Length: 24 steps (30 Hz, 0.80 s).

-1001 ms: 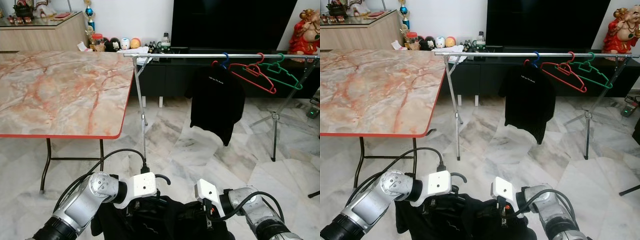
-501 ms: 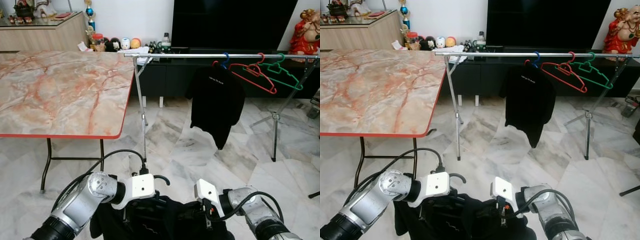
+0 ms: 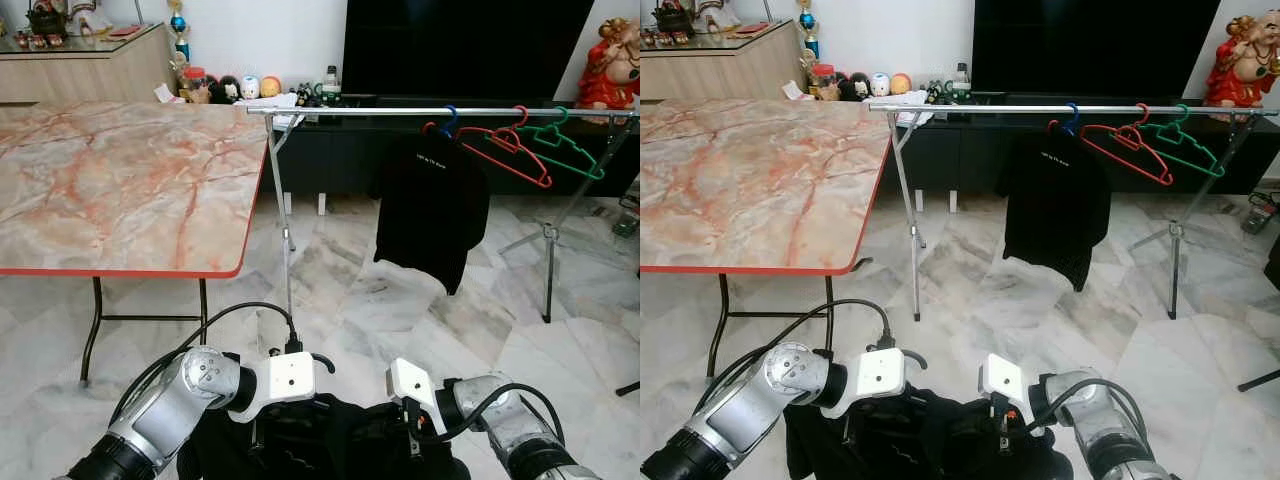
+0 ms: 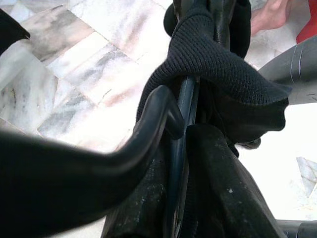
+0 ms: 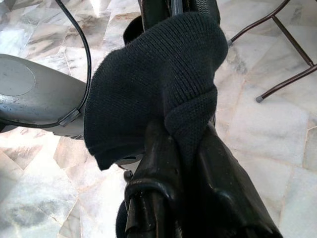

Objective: Hang hanger

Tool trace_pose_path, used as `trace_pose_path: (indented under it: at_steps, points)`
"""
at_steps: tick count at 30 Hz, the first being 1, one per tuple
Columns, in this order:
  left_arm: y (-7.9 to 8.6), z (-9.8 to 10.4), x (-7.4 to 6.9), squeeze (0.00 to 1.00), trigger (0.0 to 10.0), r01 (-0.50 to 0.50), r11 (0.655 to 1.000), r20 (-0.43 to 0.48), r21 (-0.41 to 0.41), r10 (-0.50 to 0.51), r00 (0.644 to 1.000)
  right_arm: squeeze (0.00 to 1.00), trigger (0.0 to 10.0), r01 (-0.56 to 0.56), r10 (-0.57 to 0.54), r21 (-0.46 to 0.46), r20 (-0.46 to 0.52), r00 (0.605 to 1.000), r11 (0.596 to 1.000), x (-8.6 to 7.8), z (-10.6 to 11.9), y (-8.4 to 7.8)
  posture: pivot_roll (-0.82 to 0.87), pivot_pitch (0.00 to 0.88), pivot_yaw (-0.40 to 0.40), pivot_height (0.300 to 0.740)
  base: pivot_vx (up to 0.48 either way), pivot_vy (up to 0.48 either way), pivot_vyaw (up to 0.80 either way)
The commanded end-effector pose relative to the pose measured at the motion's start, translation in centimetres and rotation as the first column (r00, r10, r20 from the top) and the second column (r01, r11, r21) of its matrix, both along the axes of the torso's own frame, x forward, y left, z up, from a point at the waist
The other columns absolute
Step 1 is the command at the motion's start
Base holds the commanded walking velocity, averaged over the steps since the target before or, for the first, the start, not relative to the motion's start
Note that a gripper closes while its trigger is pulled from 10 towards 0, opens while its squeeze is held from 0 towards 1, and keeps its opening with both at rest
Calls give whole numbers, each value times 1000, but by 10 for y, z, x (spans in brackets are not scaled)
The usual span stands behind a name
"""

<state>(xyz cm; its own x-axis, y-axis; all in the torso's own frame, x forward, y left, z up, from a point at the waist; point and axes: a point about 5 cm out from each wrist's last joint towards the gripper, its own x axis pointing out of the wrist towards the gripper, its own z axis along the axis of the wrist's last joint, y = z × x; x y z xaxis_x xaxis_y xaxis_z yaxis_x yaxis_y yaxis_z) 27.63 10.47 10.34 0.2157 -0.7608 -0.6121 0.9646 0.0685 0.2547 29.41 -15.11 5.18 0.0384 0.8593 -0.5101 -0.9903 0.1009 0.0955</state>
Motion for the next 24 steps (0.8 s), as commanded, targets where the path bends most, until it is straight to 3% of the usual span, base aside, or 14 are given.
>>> trace_pose_path:
  at_steps: [1, 10, 24]
  points:
    - [-3, 0, -3, 0, 9333, 24, 1000, -6, 13, -24, 1000, 0, 0, 2, -4, 42, 51, 999, 999, 8, 12, 7, 79, 8, -28, 740, 0, 0, 0]
    - [-3, -1, -3, 0, 10000, 32, 999, -21, 34, -32, 999, 0, 0, 12, -15, 43, 61, 998, 999, 11, 14, 6, 78, 12, -29, 740, 0, 0, 0]
    - [0, -5, -2, 0, 10000, 13, 999, -60, 32, -11, 998, 0, 0, 15, -22, 81, 84, 996, 997, 16, 23, 9, 75, 19, -29, 740, 0, 0, 0]
